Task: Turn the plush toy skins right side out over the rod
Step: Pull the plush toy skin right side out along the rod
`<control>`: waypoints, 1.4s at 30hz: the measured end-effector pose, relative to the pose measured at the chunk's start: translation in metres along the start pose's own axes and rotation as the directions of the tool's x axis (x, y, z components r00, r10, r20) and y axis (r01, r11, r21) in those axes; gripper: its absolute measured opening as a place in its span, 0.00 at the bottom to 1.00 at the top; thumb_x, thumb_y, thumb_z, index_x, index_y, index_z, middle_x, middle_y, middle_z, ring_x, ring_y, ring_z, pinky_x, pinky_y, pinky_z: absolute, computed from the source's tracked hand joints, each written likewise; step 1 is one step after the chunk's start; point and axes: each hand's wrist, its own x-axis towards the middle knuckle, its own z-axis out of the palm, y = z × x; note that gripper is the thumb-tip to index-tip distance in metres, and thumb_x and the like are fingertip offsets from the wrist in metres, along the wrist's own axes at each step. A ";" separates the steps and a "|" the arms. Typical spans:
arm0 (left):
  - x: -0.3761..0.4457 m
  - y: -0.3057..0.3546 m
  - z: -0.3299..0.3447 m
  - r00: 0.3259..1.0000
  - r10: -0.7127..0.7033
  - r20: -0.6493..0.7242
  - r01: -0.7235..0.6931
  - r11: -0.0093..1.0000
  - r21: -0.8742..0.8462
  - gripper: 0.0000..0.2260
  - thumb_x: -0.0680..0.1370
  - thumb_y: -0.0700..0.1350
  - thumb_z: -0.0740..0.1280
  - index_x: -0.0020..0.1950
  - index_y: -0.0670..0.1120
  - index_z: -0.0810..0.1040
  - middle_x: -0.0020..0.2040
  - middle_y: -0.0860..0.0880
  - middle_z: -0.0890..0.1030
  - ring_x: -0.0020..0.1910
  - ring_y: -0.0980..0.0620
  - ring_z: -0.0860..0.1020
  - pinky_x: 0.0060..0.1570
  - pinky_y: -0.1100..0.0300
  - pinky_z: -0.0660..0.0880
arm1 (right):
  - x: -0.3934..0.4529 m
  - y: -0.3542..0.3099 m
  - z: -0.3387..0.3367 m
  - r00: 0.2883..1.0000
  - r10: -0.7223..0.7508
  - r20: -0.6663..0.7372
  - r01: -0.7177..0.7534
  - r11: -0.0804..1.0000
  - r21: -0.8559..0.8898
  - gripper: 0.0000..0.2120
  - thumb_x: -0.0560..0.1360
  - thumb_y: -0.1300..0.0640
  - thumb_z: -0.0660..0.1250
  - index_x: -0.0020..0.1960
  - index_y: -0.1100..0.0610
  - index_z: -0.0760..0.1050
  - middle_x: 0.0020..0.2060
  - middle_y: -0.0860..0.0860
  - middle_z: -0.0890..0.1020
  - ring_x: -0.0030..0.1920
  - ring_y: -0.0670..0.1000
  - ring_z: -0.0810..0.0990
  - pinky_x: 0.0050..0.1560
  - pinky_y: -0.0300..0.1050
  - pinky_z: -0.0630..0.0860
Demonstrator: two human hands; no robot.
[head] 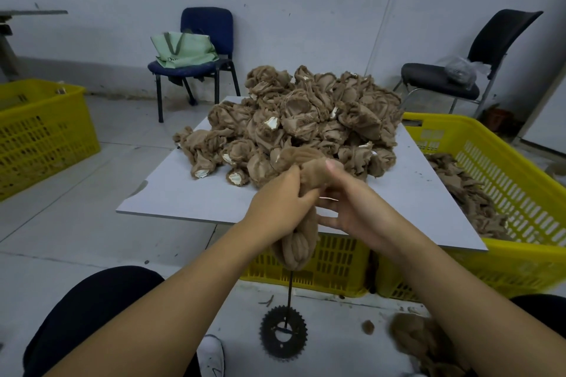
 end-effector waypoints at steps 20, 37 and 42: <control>0.000 -0.002 -0.007 0.990 0.084 0.111 -0.022 0.880 -0.474 0.13 0.80 0.41 0.69 0.39 0.45 0.69 0.29 0.49 0.68 0.27 0.57 0.67 0.29 0.63 0.65 | 0.005 0.011 0.006 0.929 -0.257 -0.267 0.234 0.965 -0.115 0.17 0.81 0.50 0.65 0.45 0.60 0.85 0.43 0.61 0.86 0.46 0.60 0.86 0.42 0.50 0.84; -0.010 -0.006 -0.037 0.962 -0.008 0.274 0.170 0.803 -0.572 0.14 0.79 0.35 0.62 0.33 0.42 0.73 0.22 0.42 0.71 0.18 0.47 0.71 0.22 0.63 0.66 | 0.001 0.015 0.023 0.978 -0.203 -0.049 0.180 0.939 -0.295 0.25 0.82 0.49 0.63 0.49 0.74 0.79 0.45 0.75 0.80 0.41 0.60 0.79 0.47 0.55 0.77; -0.011 -0.008 -0.031 0.958 0.009 0.286 0.173 0.778 -0.604 0.12 0.80 0.36 0.61 0.36 0.42 0.74 0.24 0.43 0.73 0.22 0.48 0.72 0.24 0.61 0.68 | 0.008 0.031 0.026 0.984 -0.149 -0.098 0.109 0.936 -0.334 0.22 0.81 0.51 0.66 0.41 0.69 0.82 0.37 0.69 0.82 0.36 0.58 0.80 0.44 0.57 0.78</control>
